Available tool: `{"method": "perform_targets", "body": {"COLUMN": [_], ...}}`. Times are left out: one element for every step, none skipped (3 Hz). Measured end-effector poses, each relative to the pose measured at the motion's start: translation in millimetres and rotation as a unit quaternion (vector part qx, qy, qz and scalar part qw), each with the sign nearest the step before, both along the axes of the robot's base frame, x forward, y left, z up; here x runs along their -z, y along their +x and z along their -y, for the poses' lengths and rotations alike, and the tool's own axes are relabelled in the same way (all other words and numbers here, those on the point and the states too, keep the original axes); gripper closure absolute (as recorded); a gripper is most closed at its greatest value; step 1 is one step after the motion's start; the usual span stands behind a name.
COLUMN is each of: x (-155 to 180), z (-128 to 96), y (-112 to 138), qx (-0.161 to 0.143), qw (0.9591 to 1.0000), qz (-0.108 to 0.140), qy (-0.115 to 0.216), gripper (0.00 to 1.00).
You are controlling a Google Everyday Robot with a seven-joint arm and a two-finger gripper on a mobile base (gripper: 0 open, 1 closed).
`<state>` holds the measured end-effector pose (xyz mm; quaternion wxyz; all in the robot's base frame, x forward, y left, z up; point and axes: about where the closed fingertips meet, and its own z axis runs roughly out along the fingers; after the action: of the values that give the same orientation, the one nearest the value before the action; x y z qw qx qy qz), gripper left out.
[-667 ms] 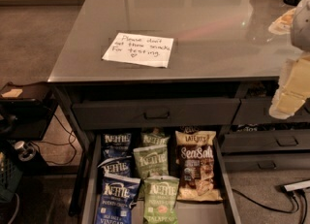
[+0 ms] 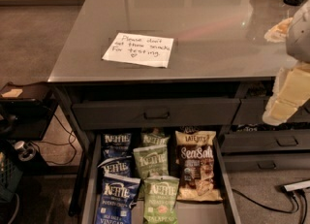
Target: Pick brown chip bag from middle drawer and place on counter
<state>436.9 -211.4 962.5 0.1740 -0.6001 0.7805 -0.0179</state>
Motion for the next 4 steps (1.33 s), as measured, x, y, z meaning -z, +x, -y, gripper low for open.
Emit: {"method": "perform_targets", "body": {"x": [39,105,175,172], "z": [-22,-51,-77,-78], "y": [-13,-23,-20,-4], "qx": [-0.009,-0.03,-0.047,-0.038], "qw": [0.9987,0.9955,0.9894,0.9893], "qz": [0.003,-0.003,-0.007,0.026], "qy": [0.049,0.09,0.137,0.139], "gripper": [0.0,0.0,0.0,0.0]}}
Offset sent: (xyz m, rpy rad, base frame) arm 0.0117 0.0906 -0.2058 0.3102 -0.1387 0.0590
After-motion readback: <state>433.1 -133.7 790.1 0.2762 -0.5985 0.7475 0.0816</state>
